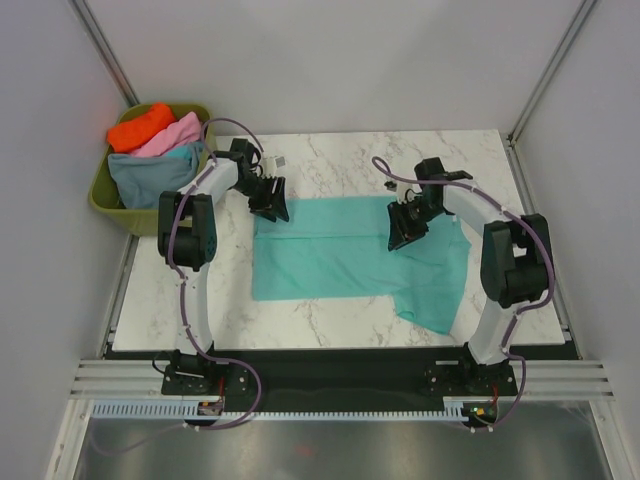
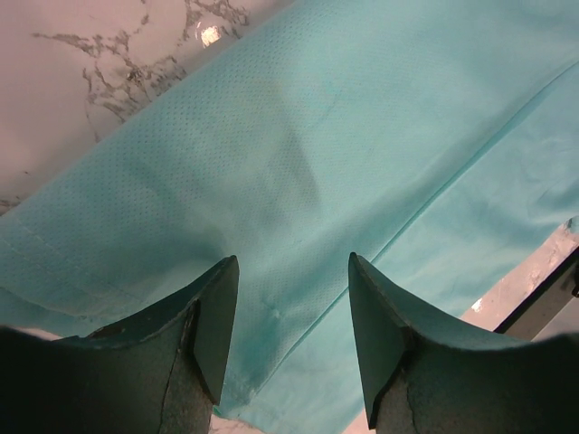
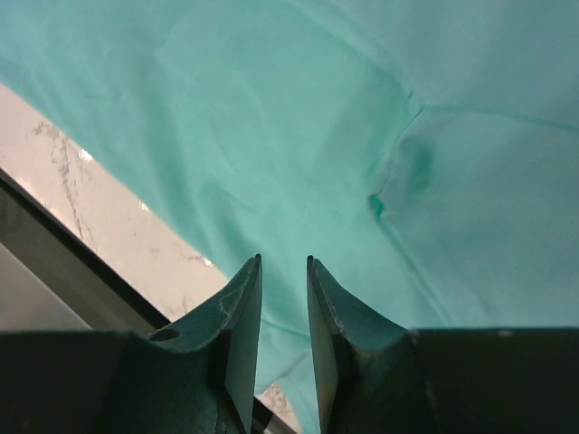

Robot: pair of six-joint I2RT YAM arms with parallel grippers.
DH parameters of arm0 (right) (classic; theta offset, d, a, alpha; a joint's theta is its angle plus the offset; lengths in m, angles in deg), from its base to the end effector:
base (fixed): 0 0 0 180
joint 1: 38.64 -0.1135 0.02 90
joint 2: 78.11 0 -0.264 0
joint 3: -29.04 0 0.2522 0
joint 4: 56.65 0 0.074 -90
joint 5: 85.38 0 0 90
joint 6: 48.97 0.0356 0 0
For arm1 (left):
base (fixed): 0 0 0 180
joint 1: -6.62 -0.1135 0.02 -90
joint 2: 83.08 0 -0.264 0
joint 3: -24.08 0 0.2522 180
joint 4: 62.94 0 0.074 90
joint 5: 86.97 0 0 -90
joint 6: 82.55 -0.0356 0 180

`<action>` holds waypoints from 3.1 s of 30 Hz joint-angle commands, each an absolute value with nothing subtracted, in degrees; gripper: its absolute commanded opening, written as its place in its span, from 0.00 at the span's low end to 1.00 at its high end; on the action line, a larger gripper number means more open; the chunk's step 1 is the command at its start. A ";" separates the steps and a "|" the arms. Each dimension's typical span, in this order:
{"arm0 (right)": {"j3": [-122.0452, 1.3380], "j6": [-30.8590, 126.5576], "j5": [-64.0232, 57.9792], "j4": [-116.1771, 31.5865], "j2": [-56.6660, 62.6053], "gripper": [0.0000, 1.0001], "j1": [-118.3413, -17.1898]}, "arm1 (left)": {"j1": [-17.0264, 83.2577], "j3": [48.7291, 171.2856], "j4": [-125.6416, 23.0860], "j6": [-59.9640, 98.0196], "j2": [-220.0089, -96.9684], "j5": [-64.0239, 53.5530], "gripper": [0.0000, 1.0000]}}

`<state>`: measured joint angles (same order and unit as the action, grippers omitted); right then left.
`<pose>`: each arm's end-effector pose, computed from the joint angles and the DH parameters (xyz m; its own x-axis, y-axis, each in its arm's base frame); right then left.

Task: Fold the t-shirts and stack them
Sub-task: Fold the tshirt

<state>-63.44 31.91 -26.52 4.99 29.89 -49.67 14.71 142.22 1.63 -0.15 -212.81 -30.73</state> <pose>0.3575 0.0884 0.1952 -0.9011 -0.3139 -0.2993 -0.4247 0.7782 0.4626 0.4532 -0.0844 0.1653 -0.9200 0.2418 -0.3085 0.3736 0.7793 -0.5032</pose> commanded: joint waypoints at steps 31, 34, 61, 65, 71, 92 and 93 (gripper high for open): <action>-90.44 34.18 -12.62 0.62 56.44 0.40 -41.54 | 14.79 148.29 2.68 -1.07 -216.67 -20.90 0.63; -94.65 34.53 -11.38 0.26 60.31 0.40 -41.45 | 15.32 152.43 2.77 -2.83 -220.62 -17.11 0.64; -102.76 34.27 -8.56 -1.41 62.34 0.45 -44.53 | 18.30 164.92 -2.50 -6.09 -224.24 -4.53 0.77; -102.67 34.27 -8.83 -1.41 59.53 0.45 -44.53 | 19.18 167.03 -3.21 -6.09 -223.01 -4.18 0.78; -102.32 34.35 -9.35 -1.32 54.35 0.46 -44.53 | 19.54 170.90 -3.91 -5.65 -221.78 -4.18 0.79; -39.58 -23.56 -23.77 0.70 -7.97 0.62 -43.21 | 19.54 127.41 -6.46 -3.80 -178.97 -7.01 0.92; -38.69 -26.44 -23.42 2.62 -8.50 0.61 -43.73 | 19.62 125.05 -6.55 -4.32 -178.54 -6.56 0.91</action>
<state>-41.21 -14.93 -20.64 0.11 -6.04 -42.96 19.57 130.11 -5.82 -3.93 -177.47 -8.96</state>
